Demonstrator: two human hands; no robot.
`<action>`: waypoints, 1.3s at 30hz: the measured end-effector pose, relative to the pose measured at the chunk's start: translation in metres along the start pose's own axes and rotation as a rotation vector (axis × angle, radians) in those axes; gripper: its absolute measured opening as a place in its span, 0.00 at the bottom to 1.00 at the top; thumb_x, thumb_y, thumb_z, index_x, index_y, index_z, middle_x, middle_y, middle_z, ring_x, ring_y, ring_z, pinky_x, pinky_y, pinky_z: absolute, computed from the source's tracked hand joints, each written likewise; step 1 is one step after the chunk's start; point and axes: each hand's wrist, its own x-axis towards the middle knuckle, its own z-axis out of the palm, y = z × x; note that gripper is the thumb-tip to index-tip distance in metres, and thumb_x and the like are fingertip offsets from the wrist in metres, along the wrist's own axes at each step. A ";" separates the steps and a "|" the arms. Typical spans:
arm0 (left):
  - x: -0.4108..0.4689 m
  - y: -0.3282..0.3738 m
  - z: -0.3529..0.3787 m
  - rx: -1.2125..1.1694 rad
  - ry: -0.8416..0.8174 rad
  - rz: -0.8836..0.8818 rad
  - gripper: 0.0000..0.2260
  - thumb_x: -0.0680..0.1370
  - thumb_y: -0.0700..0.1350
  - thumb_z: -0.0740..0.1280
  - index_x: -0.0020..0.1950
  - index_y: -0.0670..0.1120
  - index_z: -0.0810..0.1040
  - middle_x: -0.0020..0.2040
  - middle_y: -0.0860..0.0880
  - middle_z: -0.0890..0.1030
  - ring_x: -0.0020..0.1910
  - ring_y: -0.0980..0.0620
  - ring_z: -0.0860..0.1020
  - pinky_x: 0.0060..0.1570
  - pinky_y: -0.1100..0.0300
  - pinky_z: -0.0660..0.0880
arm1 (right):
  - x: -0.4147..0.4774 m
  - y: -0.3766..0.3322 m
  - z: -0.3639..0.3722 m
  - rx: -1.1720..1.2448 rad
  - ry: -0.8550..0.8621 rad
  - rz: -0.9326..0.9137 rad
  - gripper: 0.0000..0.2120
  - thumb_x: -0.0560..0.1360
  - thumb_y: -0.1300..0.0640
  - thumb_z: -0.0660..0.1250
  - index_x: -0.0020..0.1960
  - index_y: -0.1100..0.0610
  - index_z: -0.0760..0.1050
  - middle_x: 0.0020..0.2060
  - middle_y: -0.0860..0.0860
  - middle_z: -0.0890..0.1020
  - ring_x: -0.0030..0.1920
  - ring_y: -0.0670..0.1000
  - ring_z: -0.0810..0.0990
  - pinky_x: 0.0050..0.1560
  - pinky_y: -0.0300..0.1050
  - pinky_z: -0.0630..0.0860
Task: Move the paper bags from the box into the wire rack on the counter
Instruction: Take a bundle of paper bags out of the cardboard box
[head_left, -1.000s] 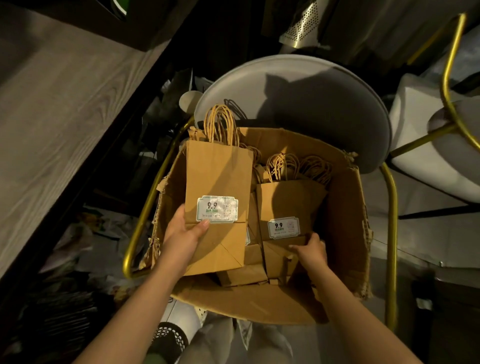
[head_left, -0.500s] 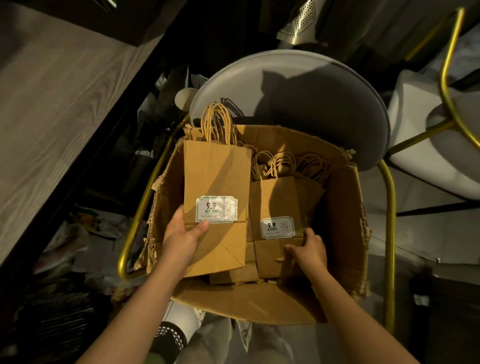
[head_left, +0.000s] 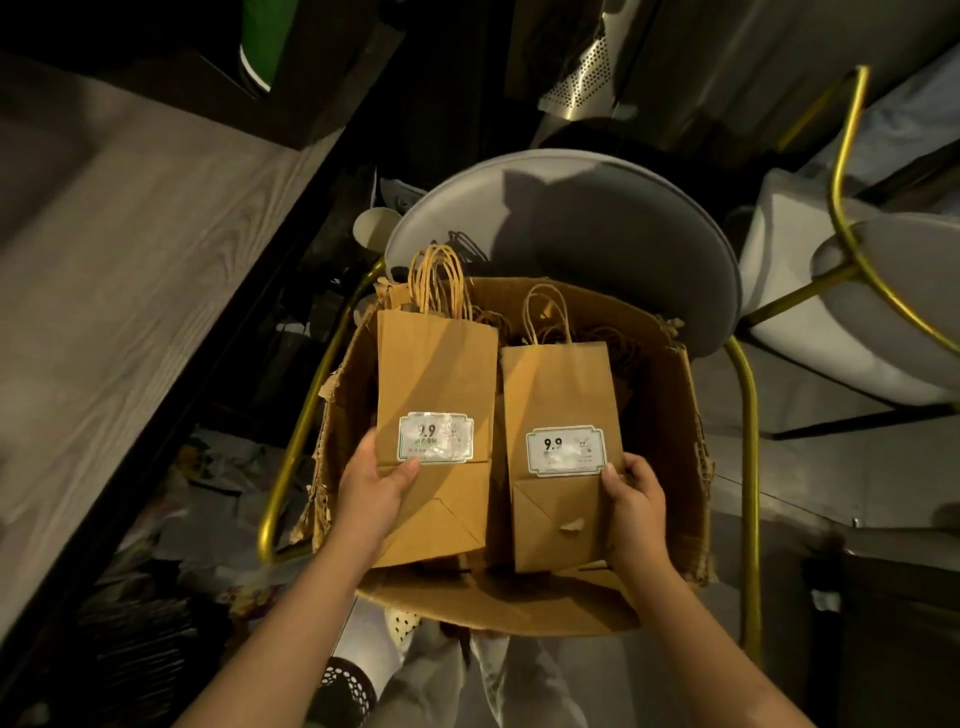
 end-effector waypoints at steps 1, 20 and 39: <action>-0.002 0.001 -0.001 -0.008 -0.006 -0.004 0.21 0.78 0.41 0.65 0.70 0.52 0.67 0.57 0.54 0.76 0.55 0.52 0.73 0.51 0.53 0.71 | -0.004 -0.003 0.002 0.057 -0.014 0.024 0.06 0.80 0.58 0.60 0.53 0.55 0.76 0.51 0.52 0.82 0.54 0.54 0.80 0.51 0.51 0.76; -0.020 0.014 0.006 -0.139 -0.281 -0.068 0.17 0.81 0.41 0.60 0.67 0.57 0.68 0.58 0.53 0.79 0.56 0.53 0.78 0.53 0.53 0.76 | -0.041 -0.020 0.041 -0.013 -0.216 0.041 0.09 0.79 0.53 0.64 0.59 0.47 0.72 0.54 0.47 0.81 0.53 0.49 0.80 0.45 0.44 0.76; -0.011 0.005 0.017 -0.225 -0.193 -0.124 0.23 0.77 0.36 0.67 0.65 0.57 0.67 0.52 0.51 0.80 0.49 0.51 0.80 0.41 0.55 0.77 | -0.039 -0.002 0.068 0.013 -0.263 0.095 0.21 0.76 0.58 0.69 0.64 0.46 0.65 0.54 0.50 0.78 0.53 0.47 0.78 0.44 0.39 0.73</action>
